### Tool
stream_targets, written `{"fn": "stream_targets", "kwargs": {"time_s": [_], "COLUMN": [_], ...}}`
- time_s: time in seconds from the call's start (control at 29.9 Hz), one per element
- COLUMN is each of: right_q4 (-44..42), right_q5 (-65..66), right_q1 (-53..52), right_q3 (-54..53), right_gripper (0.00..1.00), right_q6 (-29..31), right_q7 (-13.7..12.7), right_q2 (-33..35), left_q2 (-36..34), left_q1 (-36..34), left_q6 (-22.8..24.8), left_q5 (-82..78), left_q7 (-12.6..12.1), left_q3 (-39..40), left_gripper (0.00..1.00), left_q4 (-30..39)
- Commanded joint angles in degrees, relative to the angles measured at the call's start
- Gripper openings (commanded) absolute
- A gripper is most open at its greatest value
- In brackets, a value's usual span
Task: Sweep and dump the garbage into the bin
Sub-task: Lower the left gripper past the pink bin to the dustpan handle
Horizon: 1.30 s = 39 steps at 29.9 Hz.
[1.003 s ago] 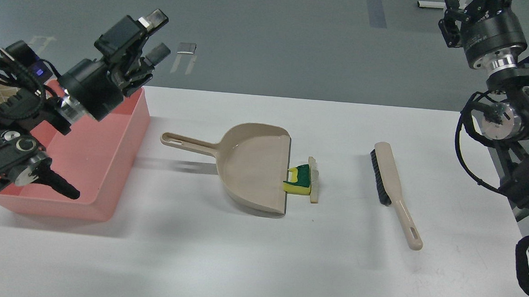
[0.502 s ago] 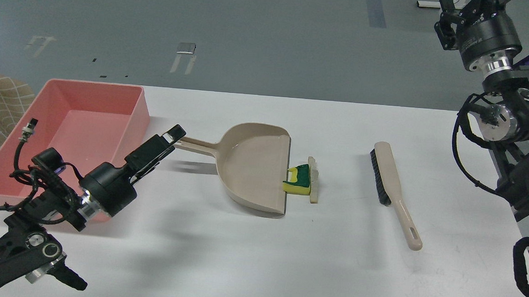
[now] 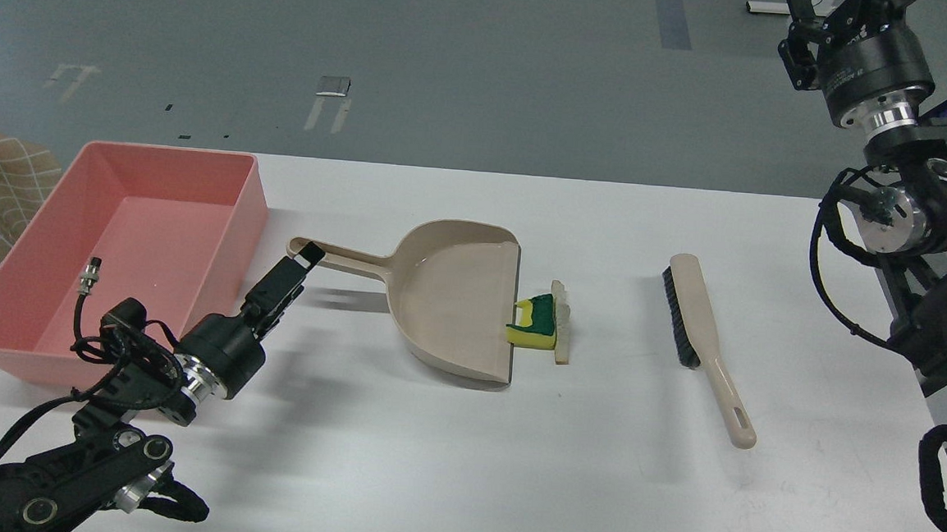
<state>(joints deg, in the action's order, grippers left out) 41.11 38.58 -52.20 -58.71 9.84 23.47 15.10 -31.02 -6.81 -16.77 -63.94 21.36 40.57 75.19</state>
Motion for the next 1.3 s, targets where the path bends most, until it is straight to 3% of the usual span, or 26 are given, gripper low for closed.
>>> {"fn": "stream_targets", "kwargs": {"time_s": [0.0, 0.43, 0.7, 0.84, 0.9, 1.0, 1.1, 1.17, 1.2, 1.27], "right_q4": [0.03, 0.11, 0.11, 0.11, 0.11, 0.11, 0.11, 0.11, 0.11, 0.11], "right_q5": [0.00, 0.00, 0.00, 0.00, 0.00, 0.00, 0.00, 0.00, 0.00, 0.00], "right_q1": [0.00, 0.00, 0.00, 0.00, 0.00, 0.08, 0.00, 0.00, 0.00, 0.00], "right_q3": [-0.09, -0.09, -0.09, -0.09, -0.18, -0.18, -0.18, -0.18, -0.18, -0.09], "right_gripper": [1.00, 1.00, 1.00, 1.00, 1.00, 1.00, 1.00, 1.00, 1.00, 1.00], "right_q6": [0.00, 0.00, -0.08, -0.08, -0.08, -0.17, -0.17, -0.17, -0.08, -0.08], "right_q7": [-0.01, -0.01, -0.01, 0.08, 0.08, 0.08, 0.08, 0.08, 0.08, 0.08], "right_q2": [0.01, 0.28, 0.63, 0.63, 0.54, 0.54, 0.54, 0.63, 0.63, 0.72], "left_q2": [2.09, 9.03, 12.56, 12.65, 12.65, 12.56, 12.56, 12.56, 12.56, 12.47], "left_q1": [-0.75, -5.93, -8.48, -9.01, -9.10, -9.28, -9.36, -9.36, -9.36, -9.45], "left_q6": [-0.81, -3.18, -3.27, -3.27, -3.18, -3.27, -3.27, -3.18, -3.10, -3.10], "left_q5": [0.13, 0.84, 0.92, 1.01, 1.71, 3.82, 4.44, 4.53, 4.53, 4.53], "left_q7": [-0.01, -2.38, -2.55, -3.34, -4.13, -4.75, -5.36, -5.54, -5.63, -5.81], "left_q3": [0.04, -0.23, -0.23, 0.03, 0.12, -0.05, -0.14, -0.23, -0.23, -0.23], "left_gripper": [0.98, 0.98, 0.98, 0.92, 0.77, 0.43, 0.30, 0.16, 0.00, 0.00], "left_q4": [-2.15, -7.25, -13.14, -13.32, -13.32, -13.32, -13.32, -13.23, -13.23, -13.23]}}
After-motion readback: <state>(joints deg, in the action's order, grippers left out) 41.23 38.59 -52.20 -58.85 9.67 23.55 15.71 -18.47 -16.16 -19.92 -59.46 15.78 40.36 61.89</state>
